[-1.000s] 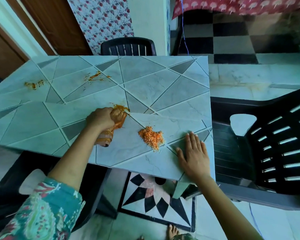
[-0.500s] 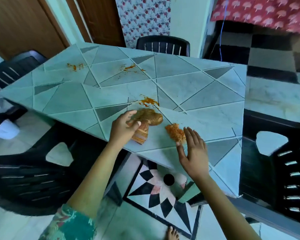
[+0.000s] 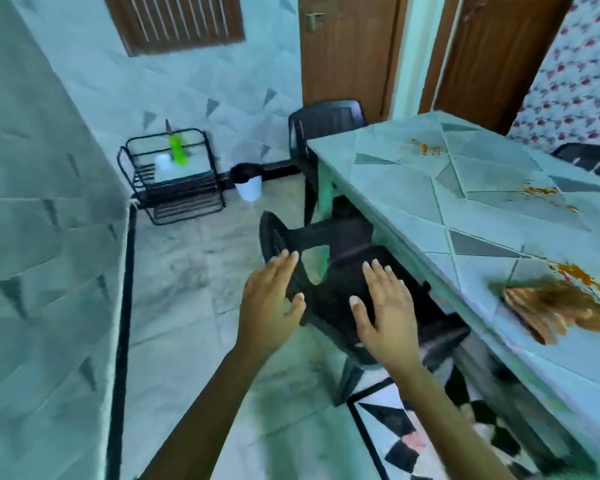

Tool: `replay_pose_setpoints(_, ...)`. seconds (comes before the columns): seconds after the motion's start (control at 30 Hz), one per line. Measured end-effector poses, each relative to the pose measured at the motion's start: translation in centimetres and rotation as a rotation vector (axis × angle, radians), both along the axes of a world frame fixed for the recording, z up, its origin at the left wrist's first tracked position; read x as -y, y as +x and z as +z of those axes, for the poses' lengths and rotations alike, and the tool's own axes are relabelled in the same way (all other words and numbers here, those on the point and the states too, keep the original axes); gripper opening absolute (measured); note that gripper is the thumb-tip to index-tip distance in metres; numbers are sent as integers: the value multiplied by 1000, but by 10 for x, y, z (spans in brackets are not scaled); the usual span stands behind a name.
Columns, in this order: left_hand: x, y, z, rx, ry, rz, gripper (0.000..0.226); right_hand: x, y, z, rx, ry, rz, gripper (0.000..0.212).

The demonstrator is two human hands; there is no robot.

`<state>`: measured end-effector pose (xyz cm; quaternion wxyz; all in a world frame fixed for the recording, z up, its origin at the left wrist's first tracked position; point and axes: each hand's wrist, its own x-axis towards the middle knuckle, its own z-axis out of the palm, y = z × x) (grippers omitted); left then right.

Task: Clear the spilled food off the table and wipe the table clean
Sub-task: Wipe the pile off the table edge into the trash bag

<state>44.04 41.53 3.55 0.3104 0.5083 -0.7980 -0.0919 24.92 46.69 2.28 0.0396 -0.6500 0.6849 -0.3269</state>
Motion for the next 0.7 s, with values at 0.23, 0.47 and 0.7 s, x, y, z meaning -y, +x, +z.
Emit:
replay_pose_setpoints(0.23,29,138,-2,67,-3,189,65,63,131,2,-23,-27,164,62)
replay_pose_setpoints(0.47,113,210,-10,9,2,236,65,161,204,-7,9,-63,208,61)
replay_pose_setpoints(0.7,256,260,-6,-64,13,350,52,323,262,-14,83,-73,241,58)
